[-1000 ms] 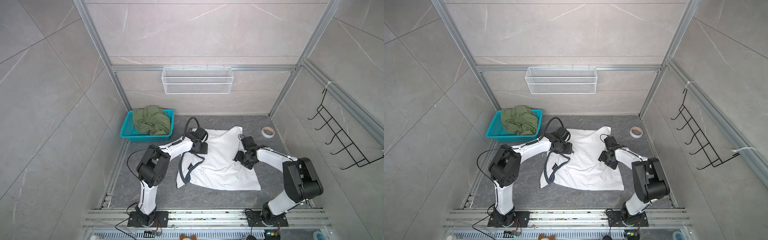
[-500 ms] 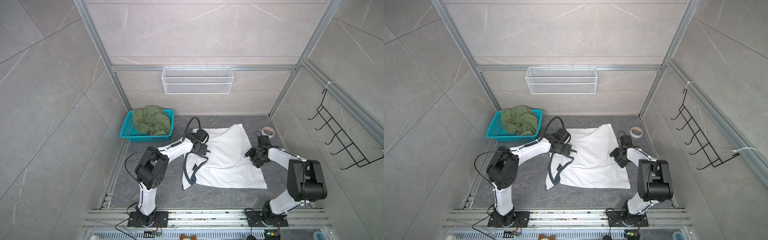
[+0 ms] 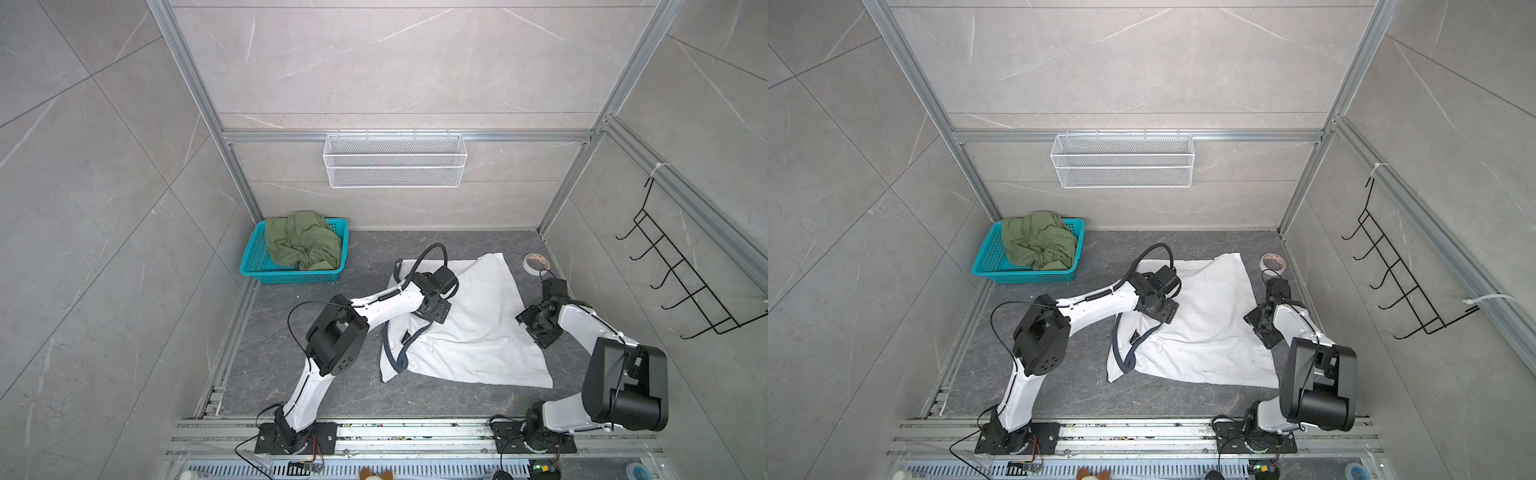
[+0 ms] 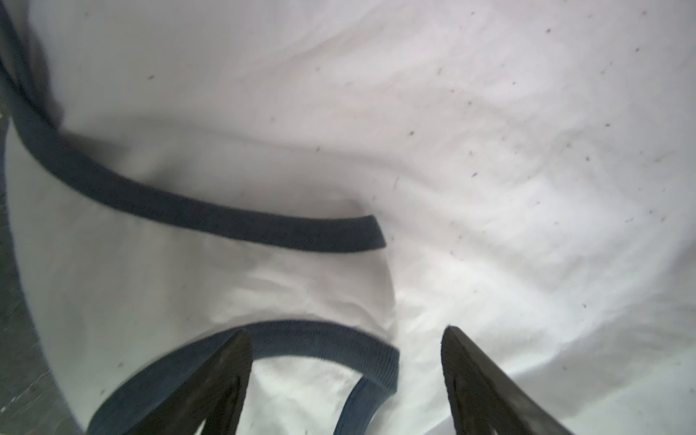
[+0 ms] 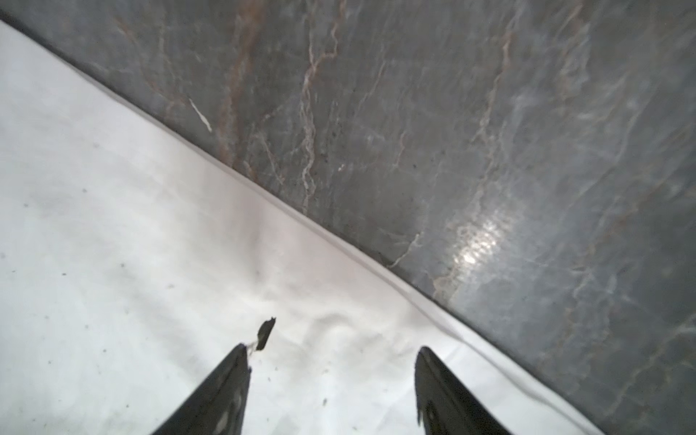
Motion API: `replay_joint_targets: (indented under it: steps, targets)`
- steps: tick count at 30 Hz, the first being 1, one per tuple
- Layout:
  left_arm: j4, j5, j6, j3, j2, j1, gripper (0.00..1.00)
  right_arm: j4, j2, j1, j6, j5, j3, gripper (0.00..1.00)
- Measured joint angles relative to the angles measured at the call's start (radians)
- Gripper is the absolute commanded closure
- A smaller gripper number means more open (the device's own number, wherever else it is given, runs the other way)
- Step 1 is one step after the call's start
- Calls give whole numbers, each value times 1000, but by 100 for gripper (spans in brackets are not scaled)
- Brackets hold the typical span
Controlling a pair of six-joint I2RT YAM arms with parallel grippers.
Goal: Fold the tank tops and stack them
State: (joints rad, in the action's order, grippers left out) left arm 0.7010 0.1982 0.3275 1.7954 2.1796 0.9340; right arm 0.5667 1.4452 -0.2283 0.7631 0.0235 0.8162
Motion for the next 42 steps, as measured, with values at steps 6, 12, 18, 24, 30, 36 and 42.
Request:
replay_joint_targets:
  steps: [6, 12, 18, 24, 30, 36, 42]
  targets:
    - [61, 44, 1, 56, 58, 29, 38, 5, -55, 89, -23, 8, 0, 29]
    - [91, 47, 1, 63, 79, 27, 55, -5, -38, 217, -22, 2, 0, 29]
    - [108, 55, 6, 65, 101, 18, 83, -37, 55, 225, -14, -12, 0, 29]
    - [76, 90, 15, 0, 55, -31, 97, -39, 106, 225, -11, -2, 8, 29]
    - [21, 114, 41, -179, -160, -256, 100, -36, 123, 225, -6, 34, 36, 29]
    - [-14, 181, 108, -224, -300, -528, 76, -19, 127, 225, -6, 56, 37, 29]
    - [3, 222, 161, -280, -318, -531, 39, -16, 127, 225, -7, 67, 37, 29]
